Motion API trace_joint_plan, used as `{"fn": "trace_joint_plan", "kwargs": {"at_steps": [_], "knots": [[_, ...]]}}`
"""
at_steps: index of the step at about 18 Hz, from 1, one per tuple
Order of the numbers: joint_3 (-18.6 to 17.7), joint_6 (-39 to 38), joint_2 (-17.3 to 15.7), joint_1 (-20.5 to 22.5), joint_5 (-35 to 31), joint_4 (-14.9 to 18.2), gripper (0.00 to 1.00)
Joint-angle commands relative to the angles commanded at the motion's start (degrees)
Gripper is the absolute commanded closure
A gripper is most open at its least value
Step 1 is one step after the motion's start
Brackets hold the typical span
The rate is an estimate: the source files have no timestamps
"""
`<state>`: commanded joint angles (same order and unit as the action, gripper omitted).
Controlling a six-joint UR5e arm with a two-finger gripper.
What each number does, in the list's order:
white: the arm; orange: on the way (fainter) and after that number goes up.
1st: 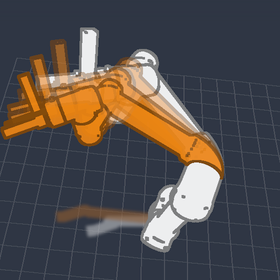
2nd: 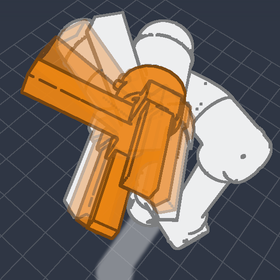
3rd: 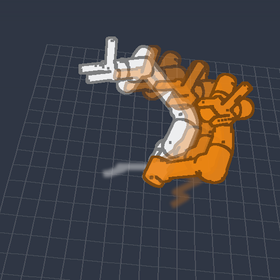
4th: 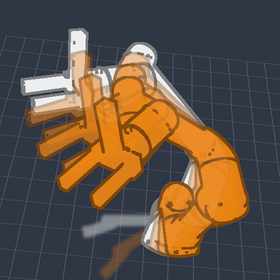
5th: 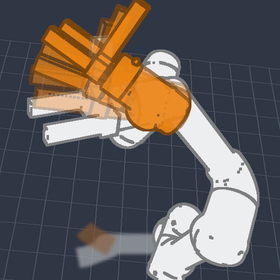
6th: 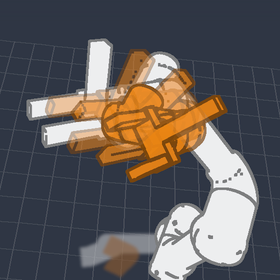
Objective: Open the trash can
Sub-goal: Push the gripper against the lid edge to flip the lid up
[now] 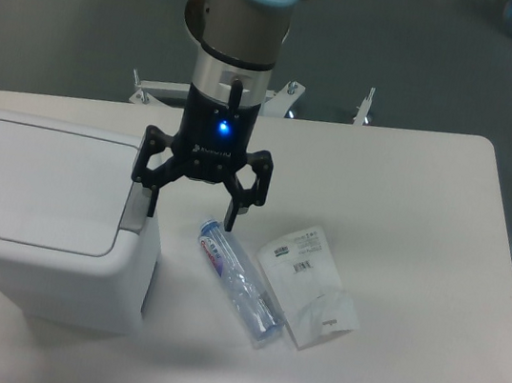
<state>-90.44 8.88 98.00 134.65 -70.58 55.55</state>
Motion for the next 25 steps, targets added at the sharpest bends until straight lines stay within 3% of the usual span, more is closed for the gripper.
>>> {"fn": "trace_joint_plan", "kwargs": {"at_steps": [25], "knots": [[-1.14, 0.35, 0.09, -0.44, 0.00, -0.35, 0.00]]}}
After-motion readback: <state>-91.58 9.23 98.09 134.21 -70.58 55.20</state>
